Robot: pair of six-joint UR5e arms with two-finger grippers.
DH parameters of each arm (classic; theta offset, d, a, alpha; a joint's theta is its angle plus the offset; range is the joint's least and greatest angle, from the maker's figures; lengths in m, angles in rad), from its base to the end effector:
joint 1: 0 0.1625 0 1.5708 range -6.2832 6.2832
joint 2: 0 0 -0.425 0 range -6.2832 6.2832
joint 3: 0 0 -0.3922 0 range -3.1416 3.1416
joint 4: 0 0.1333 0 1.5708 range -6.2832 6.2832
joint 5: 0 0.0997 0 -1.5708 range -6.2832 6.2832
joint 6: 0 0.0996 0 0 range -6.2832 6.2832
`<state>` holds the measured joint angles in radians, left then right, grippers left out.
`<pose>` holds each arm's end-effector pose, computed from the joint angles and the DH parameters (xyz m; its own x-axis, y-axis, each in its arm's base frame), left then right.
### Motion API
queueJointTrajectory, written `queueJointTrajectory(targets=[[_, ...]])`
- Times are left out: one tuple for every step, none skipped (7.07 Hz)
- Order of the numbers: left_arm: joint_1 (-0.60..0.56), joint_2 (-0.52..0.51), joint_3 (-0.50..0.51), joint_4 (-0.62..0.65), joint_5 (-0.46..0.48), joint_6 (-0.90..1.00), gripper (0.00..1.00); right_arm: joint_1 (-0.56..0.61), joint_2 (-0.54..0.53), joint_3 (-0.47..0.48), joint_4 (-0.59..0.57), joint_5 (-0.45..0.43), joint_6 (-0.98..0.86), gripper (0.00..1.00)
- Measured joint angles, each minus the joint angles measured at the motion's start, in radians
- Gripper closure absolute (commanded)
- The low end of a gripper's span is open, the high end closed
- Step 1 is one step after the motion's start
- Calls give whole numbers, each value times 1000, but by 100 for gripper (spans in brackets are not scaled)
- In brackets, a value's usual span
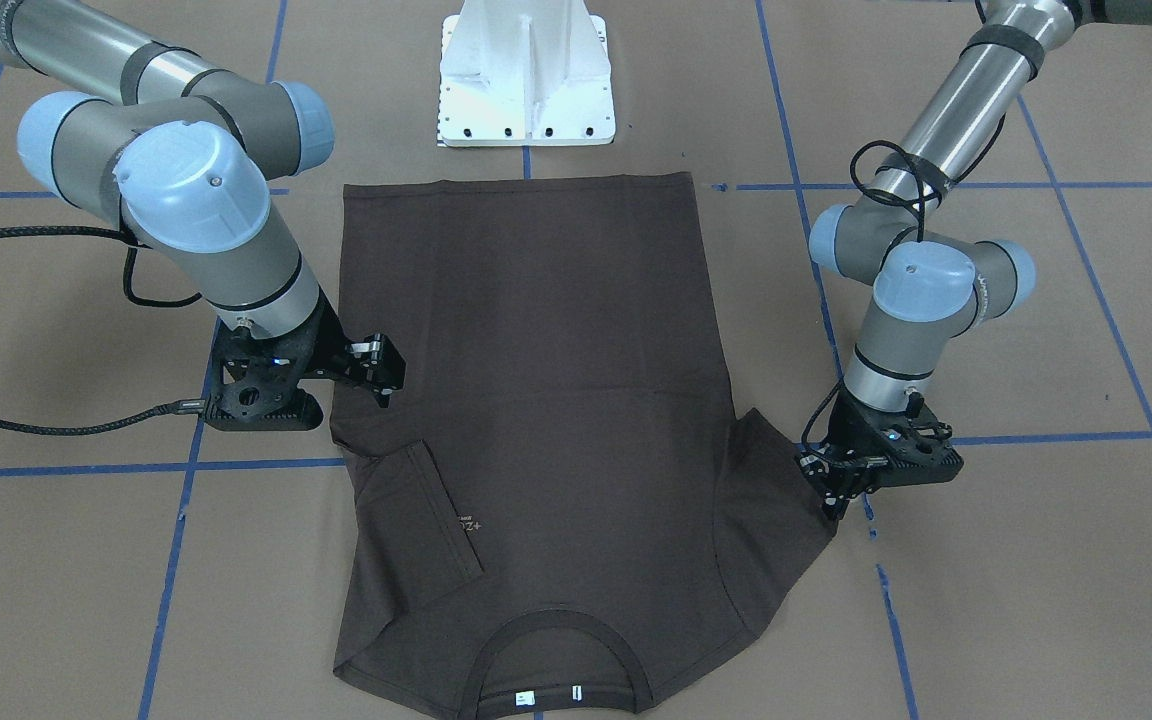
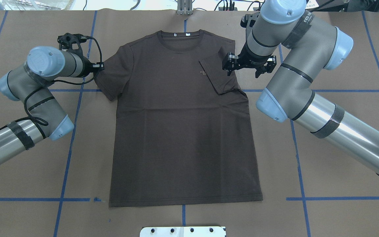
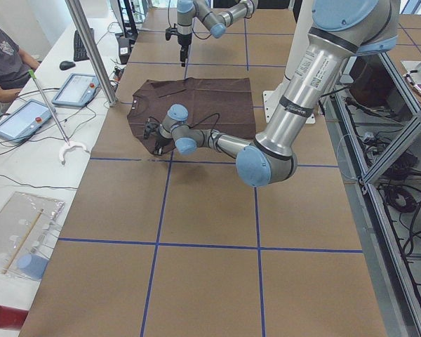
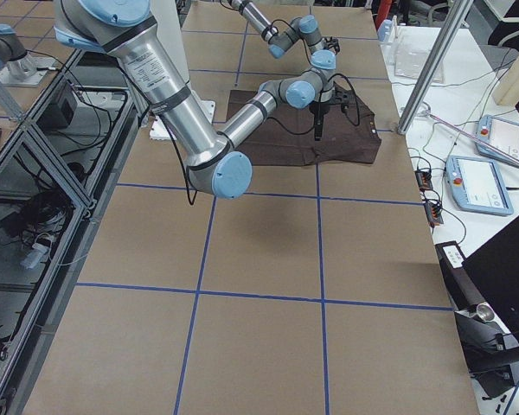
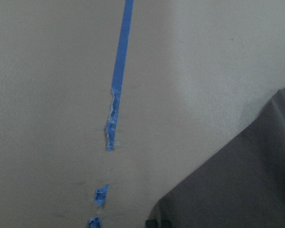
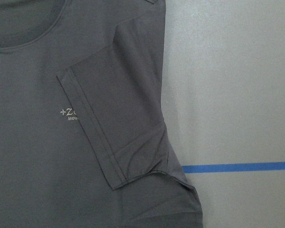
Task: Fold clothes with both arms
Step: 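Fold the sleeve nearest the left gripper inward onto the shirt body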
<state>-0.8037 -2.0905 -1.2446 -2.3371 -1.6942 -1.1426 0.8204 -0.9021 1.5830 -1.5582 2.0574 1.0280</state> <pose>0.4224 -0.6125 0.4310 0.6298 -0.0596 -0.7744 0.4210 0.8641 0.2759 -0.4147 -0.5720 0.2531 0.6777 0.0573 0.7331 -0.1082 0.9939 0.0223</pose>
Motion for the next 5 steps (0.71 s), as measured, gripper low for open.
queueJointTrajectory(targets=[[1, -16, -30, 44, -3, -7, 100, 0, -7, 0, 5, 1, -1, 0], [5, -54, -52, 115, -6, -32, 100, 0, -23, 0, 33, 1, 1, 0], [19, -111, -54, 174, -7, -83, 100, -2, -46, 0, 84, 1, 7, 0], [44, -187, -14, 206, -3, -143, 100, -3, -60, 0, 119, 1, 10, 0], [73, -284, 77, 223, 12, -197, 100, -4, -66, 1, 133, 3, 11, 0]])
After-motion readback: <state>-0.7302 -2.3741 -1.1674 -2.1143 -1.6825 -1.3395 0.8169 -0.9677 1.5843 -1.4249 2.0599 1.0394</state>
